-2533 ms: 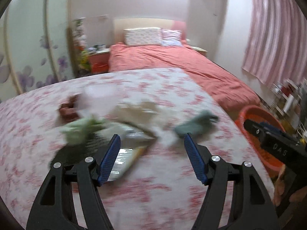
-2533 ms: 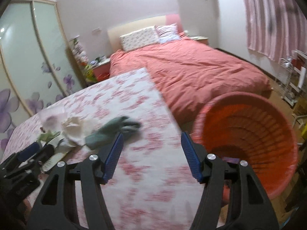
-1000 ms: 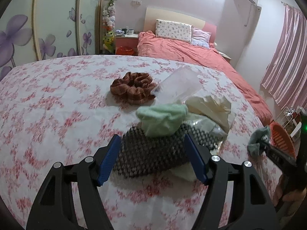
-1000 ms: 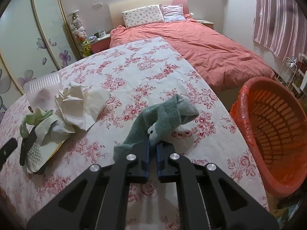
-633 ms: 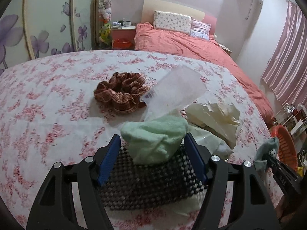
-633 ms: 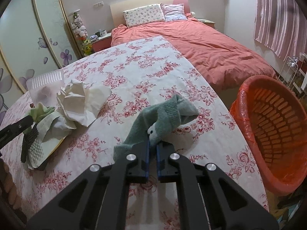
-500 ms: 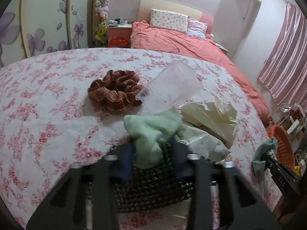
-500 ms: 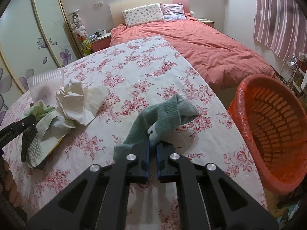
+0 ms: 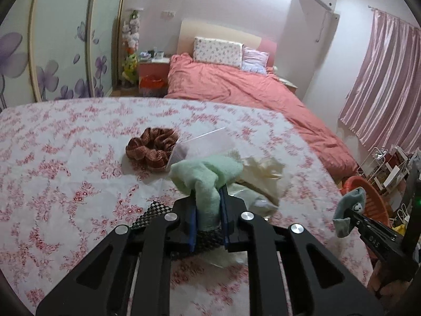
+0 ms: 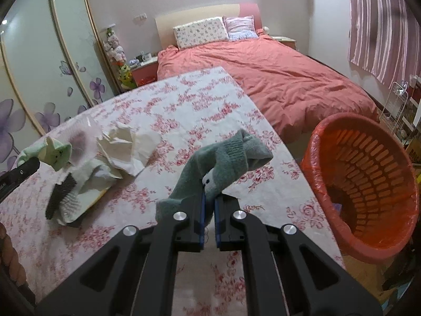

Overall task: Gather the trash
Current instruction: 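Grasp the light green cloth with the left gripper while the right gripper holds the sock, then carry sock and green cloth over the basket and open both grippers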

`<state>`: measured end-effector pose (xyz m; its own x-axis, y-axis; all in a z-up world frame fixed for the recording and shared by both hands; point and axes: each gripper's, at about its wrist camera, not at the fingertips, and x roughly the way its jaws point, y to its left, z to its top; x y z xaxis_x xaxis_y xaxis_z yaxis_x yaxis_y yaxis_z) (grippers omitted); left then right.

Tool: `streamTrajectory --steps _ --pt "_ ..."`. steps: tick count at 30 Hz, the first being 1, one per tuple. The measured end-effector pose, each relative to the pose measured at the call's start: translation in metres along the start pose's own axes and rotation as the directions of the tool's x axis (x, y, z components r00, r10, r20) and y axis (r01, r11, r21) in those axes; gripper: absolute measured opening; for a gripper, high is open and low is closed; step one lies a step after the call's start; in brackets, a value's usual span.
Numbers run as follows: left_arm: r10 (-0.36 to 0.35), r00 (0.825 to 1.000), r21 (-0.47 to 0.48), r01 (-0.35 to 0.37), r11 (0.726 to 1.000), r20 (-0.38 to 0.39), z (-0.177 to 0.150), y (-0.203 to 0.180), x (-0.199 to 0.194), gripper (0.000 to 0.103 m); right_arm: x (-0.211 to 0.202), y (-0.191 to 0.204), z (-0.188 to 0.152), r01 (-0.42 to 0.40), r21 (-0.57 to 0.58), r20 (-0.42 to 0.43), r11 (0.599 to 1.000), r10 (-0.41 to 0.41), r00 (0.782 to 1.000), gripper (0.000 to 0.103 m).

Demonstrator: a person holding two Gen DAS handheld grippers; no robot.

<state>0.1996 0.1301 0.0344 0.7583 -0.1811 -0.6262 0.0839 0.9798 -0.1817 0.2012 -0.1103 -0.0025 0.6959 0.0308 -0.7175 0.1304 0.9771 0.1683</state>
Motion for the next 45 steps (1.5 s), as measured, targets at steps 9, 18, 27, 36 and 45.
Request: streamTrajectory --steps 9,18,27,36,45 --pt "-0.072 0.996 0.055 0.07 0.996 0.052 0.0 -0.043 -0.031 0.014 -0.054 -0.013 0.0 -0.023 -0.008 0.1 1.0 0.023 0.995 0.007" --pt "-0.2 0.978 0.109 0.194 0.975 0.051 -0.005 -0.102 -0.034 0.014 -0.099 -0.044 -0.004 0.038 0.004 0.199 0.999 -0.037 0.979 0.007" --pt "-0.319 0.948 0.163 0.314 0.935 0.005 -0.015 -0.166 -0.019 0.014 -0.127 -0.091 -0.004 0.128 0.061 0.273 0.99 -0.14 0.952 0.006" --pt "-0.39 0.92 0.195 0.392 0.899 -0.052 -0.023 -0.209 -0.002 0.014 -0.125 -0.144 -0.006 0.175 0.151 0.255 0.973 -0.21 0.944 0.007" --pt "-0.445 0.89 0.206 0.455 0.866 -0.095 -0.03 -0.239 0.008 0.014 -0.114 -0.167 -0.007 0.185 0.198 0.24 0.963 -0.23 0.943 0.007"
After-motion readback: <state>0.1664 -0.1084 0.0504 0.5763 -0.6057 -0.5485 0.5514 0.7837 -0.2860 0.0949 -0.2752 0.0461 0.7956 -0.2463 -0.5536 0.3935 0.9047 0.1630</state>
